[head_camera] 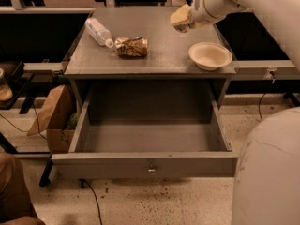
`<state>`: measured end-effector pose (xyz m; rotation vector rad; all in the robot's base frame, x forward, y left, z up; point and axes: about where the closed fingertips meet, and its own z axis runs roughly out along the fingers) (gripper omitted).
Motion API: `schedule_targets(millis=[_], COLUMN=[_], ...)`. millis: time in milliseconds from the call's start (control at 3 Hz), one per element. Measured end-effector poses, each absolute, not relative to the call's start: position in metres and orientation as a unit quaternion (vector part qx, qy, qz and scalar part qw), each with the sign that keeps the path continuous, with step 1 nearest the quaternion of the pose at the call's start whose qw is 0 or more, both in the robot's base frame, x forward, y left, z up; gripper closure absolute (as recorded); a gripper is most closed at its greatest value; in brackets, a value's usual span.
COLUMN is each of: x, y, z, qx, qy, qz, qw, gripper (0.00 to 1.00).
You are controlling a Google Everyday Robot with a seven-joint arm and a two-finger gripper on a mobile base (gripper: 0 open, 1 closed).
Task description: Pick pepsi can from top drawer and place on counter
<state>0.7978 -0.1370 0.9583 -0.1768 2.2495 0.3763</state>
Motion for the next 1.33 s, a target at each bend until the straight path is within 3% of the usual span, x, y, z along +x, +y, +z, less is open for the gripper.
schedule_targets(millis=[333,1333], x=[0.805,0.825], y=[-0.121,-0.091], z=[0.936,0.879], qx=[-0.077,-0.071], qy=[0.897,0.911], qz=[0.174,0.142], qw=[0.399,0.381], gripper=[1.0,0.27])
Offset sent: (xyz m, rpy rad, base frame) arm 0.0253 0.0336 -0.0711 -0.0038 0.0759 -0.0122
